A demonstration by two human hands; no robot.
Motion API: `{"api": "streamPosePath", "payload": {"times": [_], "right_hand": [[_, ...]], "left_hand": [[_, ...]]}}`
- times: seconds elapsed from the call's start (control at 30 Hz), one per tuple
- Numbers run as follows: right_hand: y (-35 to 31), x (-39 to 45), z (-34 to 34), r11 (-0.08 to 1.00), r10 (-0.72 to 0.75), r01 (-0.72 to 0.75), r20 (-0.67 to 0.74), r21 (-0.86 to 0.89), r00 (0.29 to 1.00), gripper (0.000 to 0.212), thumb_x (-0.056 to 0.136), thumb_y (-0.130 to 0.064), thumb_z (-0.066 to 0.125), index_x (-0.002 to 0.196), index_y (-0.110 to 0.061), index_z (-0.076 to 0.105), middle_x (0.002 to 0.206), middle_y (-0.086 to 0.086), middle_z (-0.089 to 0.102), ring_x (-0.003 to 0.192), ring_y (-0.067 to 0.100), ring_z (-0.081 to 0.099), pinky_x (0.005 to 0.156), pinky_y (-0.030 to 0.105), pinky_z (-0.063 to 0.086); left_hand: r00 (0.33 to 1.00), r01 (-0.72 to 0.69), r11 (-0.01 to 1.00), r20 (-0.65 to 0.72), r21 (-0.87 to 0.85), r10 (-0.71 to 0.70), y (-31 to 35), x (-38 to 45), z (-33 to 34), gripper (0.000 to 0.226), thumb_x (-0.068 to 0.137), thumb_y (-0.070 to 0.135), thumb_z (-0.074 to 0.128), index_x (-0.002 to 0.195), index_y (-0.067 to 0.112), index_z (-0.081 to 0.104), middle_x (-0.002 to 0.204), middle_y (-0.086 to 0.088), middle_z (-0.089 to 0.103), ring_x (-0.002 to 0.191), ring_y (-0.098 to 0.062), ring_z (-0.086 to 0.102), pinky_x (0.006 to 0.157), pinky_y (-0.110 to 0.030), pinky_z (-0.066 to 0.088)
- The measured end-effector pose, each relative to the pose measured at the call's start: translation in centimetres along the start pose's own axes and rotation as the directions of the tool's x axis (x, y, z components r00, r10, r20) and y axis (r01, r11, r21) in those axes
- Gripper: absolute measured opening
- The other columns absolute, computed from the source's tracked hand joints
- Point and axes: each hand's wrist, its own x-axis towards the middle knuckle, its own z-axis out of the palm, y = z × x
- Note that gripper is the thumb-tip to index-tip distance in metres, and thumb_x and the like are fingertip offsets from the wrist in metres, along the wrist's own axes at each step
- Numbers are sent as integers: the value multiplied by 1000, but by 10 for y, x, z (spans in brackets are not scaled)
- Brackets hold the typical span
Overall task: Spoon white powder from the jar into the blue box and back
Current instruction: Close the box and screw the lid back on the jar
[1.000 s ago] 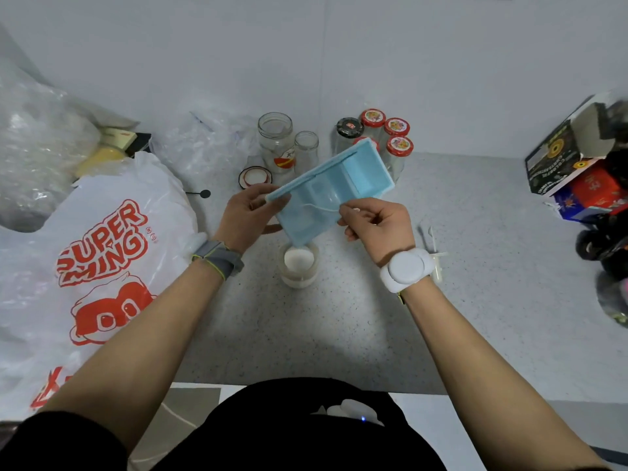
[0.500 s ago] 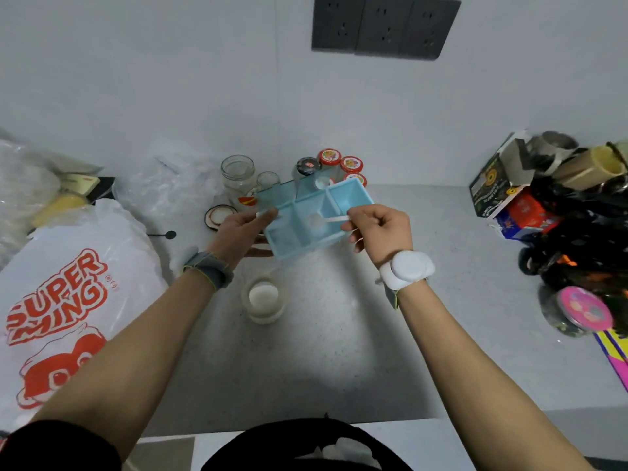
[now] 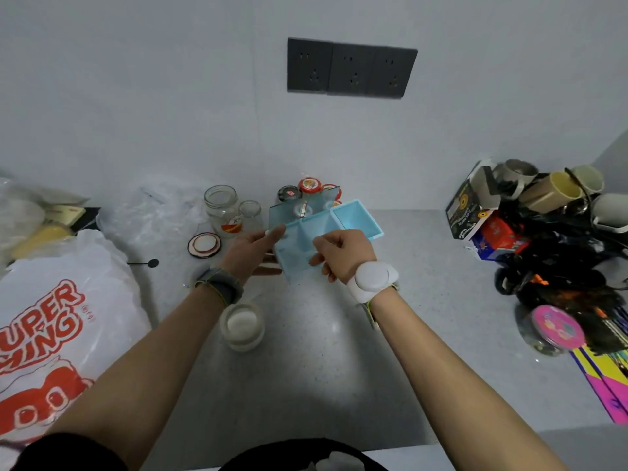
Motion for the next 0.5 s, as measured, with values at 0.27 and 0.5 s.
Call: {"api": "streamPosePath", "payload": {"times": [0.27, 0.5], "right_hand": [[10, 12, -28, 842, -420, 321, -153, -434, 895, 35, 81, -31, 68, 113, -19, 63, 95, -2, 63, 83, 12, 57, 87, 28, 48], [21, 17, -36, 558, -580, 545, 175, -626, 796, 127, 52, -60, 76, 150, -27, 3, 156, 4, 10, 144, 27, 13, 116, 41, 21]], "left_hand": [[997, 23, 1000, 73, -17, -21, 10, 10, -9, 33, 89, 44, 60, 102, 15, 69, 93, -11, 75, 85, -28, 72, 67, -38, 58], [992, 38, 999, 118, 21, -40, 8, 7, -15, 79, 51, 69, 76, 106, 13, 71, 98, -14, 74, 86, -30, 72, 69, -38, 59]]}}
